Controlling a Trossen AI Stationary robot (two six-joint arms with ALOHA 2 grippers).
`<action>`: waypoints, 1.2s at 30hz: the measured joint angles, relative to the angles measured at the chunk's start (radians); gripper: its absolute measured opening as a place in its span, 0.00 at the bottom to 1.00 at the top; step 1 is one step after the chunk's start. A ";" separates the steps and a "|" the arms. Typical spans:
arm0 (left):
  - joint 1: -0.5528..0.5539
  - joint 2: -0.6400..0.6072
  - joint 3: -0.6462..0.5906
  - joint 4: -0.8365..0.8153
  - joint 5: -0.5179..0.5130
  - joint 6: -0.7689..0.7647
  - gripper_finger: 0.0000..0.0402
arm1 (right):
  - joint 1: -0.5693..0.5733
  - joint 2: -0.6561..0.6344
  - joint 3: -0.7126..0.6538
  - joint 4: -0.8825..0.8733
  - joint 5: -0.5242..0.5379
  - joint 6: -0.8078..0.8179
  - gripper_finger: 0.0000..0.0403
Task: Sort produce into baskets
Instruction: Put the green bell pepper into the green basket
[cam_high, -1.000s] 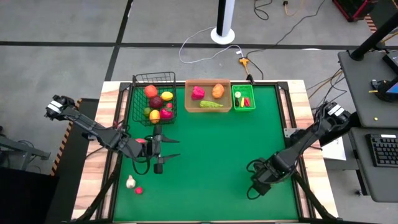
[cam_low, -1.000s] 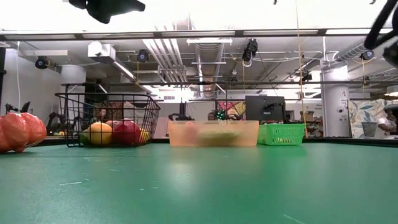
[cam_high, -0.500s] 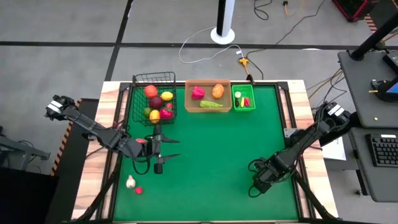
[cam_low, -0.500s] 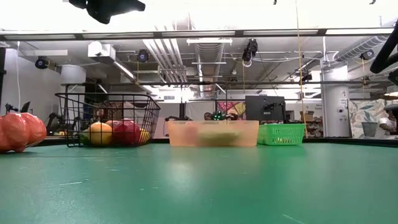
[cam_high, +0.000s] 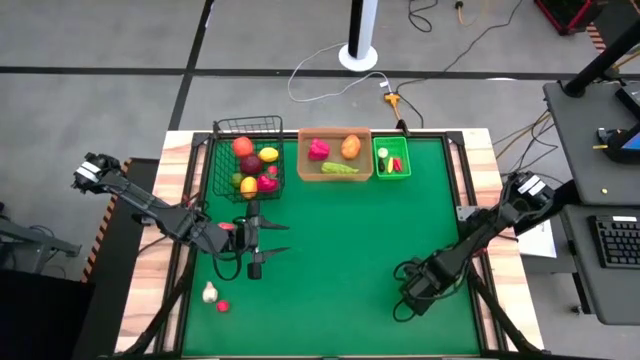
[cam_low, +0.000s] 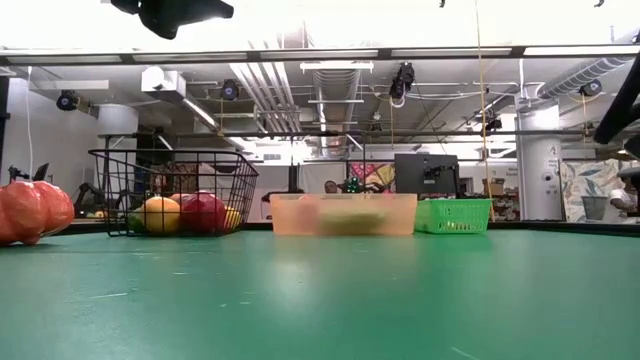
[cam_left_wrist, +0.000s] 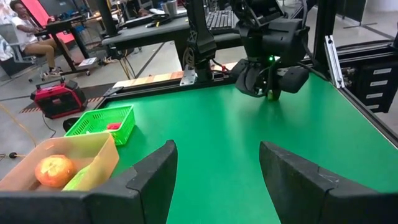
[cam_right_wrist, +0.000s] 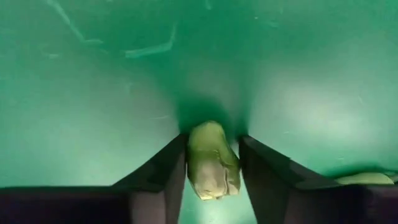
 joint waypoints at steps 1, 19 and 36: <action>0.000 0.000 0.000 0.000 0.000 0.000 0.52 | 0.000 -0.002 0.005 -0.001 0.002 0.000 0.30; 0.000 0.000 0.000 0.002 0.000 -0.037 0.52 | -0.211 -0.049 0.153 0.001 0.471 -0.354 0.20; -0.001 -0.014 0.005 -0.096 0.045 -0.216 0.52 | -0.877 -0.050 0.435 -0.112 0.859 -1.016 0.19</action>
